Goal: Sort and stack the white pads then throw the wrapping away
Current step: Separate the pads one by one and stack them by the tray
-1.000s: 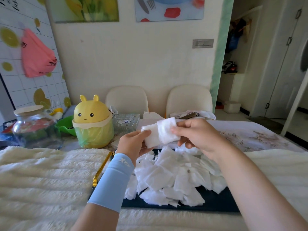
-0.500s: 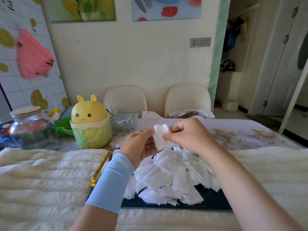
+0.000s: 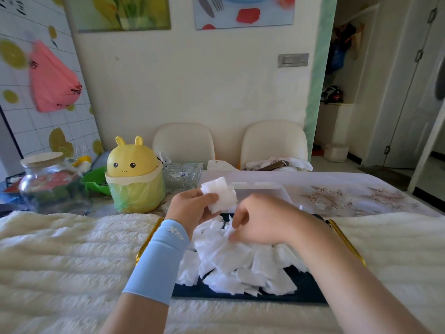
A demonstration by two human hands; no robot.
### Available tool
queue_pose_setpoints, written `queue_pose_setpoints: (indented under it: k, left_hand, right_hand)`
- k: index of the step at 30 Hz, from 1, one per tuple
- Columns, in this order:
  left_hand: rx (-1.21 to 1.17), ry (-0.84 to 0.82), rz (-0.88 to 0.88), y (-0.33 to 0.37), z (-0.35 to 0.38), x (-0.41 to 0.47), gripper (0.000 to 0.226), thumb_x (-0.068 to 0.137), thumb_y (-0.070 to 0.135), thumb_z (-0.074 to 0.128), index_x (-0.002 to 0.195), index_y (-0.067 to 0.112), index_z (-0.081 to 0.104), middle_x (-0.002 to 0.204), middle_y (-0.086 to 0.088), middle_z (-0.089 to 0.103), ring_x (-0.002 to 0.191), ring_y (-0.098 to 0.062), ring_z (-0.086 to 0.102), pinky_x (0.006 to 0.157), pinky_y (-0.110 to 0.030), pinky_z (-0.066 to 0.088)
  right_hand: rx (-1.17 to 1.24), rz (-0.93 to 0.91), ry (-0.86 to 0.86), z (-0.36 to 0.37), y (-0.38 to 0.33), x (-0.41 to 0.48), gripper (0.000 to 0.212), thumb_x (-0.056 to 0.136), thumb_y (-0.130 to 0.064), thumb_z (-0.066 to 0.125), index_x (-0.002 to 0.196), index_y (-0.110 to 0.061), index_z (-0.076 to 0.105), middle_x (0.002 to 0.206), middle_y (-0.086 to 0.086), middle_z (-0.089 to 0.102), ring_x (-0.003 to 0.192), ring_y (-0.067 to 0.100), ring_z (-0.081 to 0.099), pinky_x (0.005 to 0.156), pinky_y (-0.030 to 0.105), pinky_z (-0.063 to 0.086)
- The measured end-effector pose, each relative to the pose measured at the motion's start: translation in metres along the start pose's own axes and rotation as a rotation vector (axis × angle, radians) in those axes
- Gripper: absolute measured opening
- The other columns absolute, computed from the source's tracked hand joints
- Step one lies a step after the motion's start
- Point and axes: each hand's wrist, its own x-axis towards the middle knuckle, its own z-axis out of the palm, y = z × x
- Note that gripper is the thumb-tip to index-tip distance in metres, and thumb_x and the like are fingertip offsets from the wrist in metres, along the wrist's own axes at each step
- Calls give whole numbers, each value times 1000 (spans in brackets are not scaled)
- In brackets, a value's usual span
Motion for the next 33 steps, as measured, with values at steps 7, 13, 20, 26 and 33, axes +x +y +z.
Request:
queue_pose_setpoints:
  k: [7, 13, 20, 26, 33]
  left_hand:
    - [-18, 6, -4, 2, 2, -3, 9, 88, 4, 70, 96, 2, 67, 99, -18, 72, 81, -26, 73, 66, -30, 62]
    - [-61, 28, -29, 4, 3, -4, 5, 89, 8, 70, 90, 8, 64, 100, -18, 69, 88, -31, 72, 67, -36, 63]
    - [-101, -13, -41, 1, 3, -6, 24, 86, 10, 74, 107, -1, 68, 100, -20, 74, 83, -30, 75, 72, -36, 62]
    - [-120, -150, -39, 4, 13, -14, 24, 96, 9, 60, 114, -7, 65, 105, -26, 72, 82, -31, 73, 63, -30, 60]
    - [-83, -232, -38, 4, 15, -13, 37, 100, 27, 55, 119, -3, 65, 104, -21, 74, 94, -32, 72, 79, -38, 61]
  right_hand:
    - [-213, 55, -6, 19, -1, 6, 28, 82, -12, 66, 110, -12, 70, 106, 8, 67, 87, 23, 65, 74, 33, 57]
    - [78, 95, 188, -4, 18, 12, 16, 89, -24, 61, 86, -25, 76, 84, -3, 74, 78, 16, 67, 69, 23, 52]
    - [1042, 33, 235, -21, 16, 3, 10, 89, -11, 74, 99, -12, 76, 88, 6, 78, 63, 13, 70, 55, 24, 44]
    - [973, 149, 309, -8, 11, 9, 11, 82, -20, 82, 88, -14, 75, 66, -6, 70, 57, 11, 69, 48, 21, 36]
    - [889, 183, 351, -3, 21, 16, 18, 76, -30, 86, 84, -18, 76, 51, -9, 63, 39, 4, 49, 41, 10, 35]
